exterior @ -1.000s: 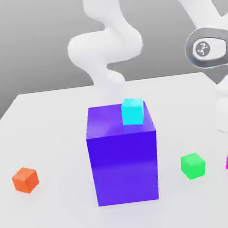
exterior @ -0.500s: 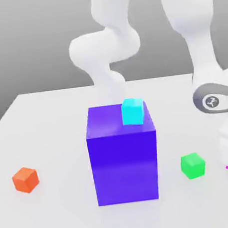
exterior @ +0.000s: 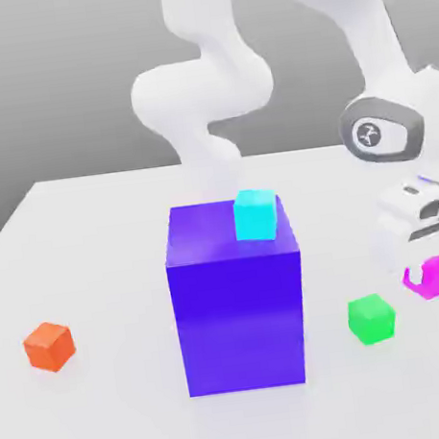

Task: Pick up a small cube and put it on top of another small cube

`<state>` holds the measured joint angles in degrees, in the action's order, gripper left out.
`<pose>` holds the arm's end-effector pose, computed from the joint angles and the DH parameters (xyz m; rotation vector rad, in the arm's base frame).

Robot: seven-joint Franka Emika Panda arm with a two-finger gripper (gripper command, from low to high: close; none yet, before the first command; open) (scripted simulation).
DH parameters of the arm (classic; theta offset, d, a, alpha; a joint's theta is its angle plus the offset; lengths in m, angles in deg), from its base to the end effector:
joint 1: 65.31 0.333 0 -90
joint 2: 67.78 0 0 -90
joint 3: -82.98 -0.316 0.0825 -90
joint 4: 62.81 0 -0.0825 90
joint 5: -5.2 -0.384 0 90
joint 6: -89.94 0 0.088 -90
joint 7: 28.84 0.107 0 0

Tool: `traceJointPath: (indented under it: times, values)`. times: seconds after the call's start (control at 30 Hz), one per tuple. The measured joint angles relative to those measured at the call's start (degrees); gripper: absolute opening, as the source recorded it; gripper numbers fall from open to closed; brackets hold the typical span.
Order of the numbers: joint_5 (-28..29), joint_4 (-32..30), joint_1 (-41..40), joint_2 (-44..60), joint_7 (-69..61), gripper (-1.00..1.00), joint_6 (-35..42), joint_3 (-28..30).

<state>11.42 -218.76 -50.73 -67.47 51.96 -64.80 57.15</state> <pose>0.3015 0.2619 0.2211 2.9567 -0.9245 0.0380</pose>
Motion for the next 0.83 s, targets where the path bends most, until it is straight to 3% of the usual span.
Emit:
traceJointPath:
  times: [0.17,0.27,0.37,0.4,0.6,0.83]
  values:
    - [-12.84,-6.45,0.62,-8.47,5.48,-1.0,0.14,2.56]
    - [-9.58,-6.86,-0.61,-3.76,9.16,-1.0,-4.91,2.68]
    - [-1.47,-6.62,-0.57,2.63,15.05,-1.0,-10.62,5.05]
    - [0.46,-6.53,0.32,4.07,16.4,1.0,-11.87,6.29]
    - [1.37,-6.49,0.79,4.79,17.06,1.0,-12.45,6.88]
    - [-11.59,-7.11,4.12,-7.51,7.93,1.0,-1.39,6.84]
